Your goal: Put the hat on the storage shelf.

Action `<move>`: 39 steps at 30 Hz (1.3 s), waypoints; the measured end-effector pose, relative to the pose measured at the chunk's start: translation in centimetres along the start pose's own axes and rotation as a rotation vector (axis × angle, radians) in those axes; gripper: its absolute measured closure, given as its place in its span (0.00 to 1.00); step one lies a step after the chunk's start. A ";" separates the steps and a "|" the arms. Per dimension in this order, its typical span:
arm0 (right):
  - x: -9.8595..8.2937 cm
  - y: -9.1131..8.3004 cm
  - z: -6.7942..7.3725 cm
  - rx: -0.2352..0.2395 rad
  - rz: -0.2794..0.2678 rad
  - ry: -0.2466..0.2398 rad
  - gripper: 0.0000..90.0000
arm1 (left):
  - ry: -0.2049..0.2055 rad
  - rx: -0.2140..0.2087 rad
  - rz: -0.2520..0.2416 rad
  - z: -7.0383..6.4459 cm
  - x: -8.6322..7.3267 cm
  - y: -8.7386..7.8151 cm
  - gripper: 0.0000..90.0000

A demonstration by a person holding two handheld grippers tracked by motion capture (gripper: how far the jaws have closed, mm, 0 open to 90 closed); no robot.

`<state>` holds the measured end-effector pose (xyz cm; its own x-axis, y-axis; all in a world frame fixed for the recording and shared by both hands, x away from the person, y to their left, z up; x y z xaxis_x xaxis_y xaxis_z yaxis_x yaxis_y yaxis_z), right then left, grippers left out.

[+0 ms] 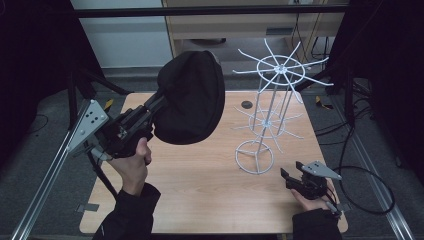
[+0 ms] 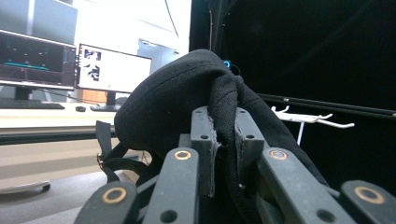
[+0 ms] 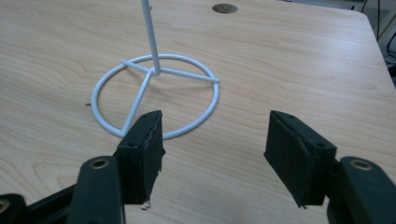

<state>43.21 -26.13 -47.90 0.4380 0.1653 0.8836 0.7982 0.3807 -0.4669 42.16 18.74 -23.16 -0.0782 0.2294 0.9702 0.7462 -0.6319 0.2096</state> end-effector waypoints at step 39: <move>-0.1 0.2 0.0 0.002 0.007 -0.014 0.41 | 0.093 0.006 -0.023 -1.9 5.3 1.0 0.90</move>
<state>43.29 -26.04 -48.02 0.4377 0.1804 0.8808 0.7942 0.3816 -0.4728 41.25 17.91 -17.58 -0.1564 0.1742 0.9722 0.7474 -0.6226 0.2318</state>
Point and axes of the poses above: each handheld gripper's, and its own axes: y roughly forward along the jaws, x roughly out of its top, z roughly to its left, the point moved 1 cm from there along y, roughly forward along the jaws, and after that the axes turned 4 degrees about x, right-handed, at the moved point
